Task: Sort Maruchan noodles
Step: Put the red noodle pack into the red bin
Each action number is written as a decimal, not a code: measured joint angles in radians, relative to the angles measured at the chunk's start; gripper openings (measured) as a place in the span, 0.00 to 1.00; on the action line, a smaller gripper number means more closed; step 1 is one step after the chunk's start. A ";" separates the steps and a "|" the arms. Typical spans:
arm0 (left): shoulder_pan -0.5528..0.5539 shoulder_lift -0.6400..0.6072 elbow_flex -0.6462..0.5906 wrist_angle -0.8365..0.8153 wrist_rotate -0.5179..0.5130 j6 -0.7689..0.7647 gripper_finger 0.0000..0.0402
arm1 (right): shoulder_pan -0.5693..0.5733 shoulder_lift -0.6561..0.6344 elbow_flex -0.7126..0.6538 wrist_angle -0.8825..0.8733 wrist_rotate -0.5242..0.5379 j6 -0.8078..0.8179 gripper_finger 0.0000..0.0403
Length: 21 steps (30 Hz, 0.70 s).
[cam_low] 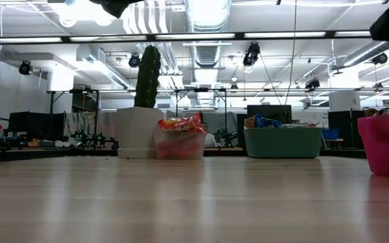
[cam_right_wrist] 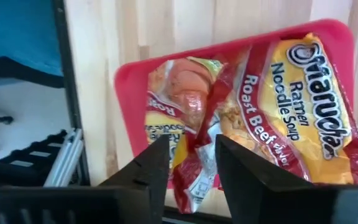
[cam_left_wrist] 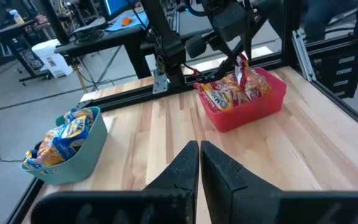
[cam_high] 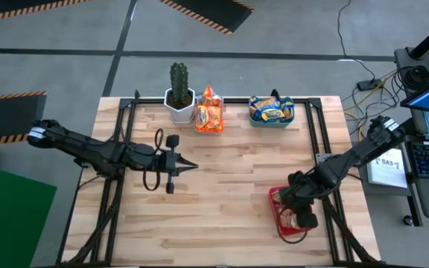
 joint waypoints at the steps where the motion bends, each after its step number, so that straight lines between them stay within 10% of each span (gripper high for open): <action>1: 0.000 -0.005 -0.001 -0.002 0.000 0.000 0.00 | 0.004 -0.010 0.000 0.005 0.000 0.002 0.27; 8: 0.000 -0.026 -0.001 -0.052 0.000 -0.021 0.00 | 0.060 -0.015 0.000 0.100 -0.009 0.003 0.04; 21: 0.000 -0.016 -0.003 -0.061 0.000 -0.042 0.00 | 0.089 0.147 -0.079 0.108 0.077 -0.192 0.02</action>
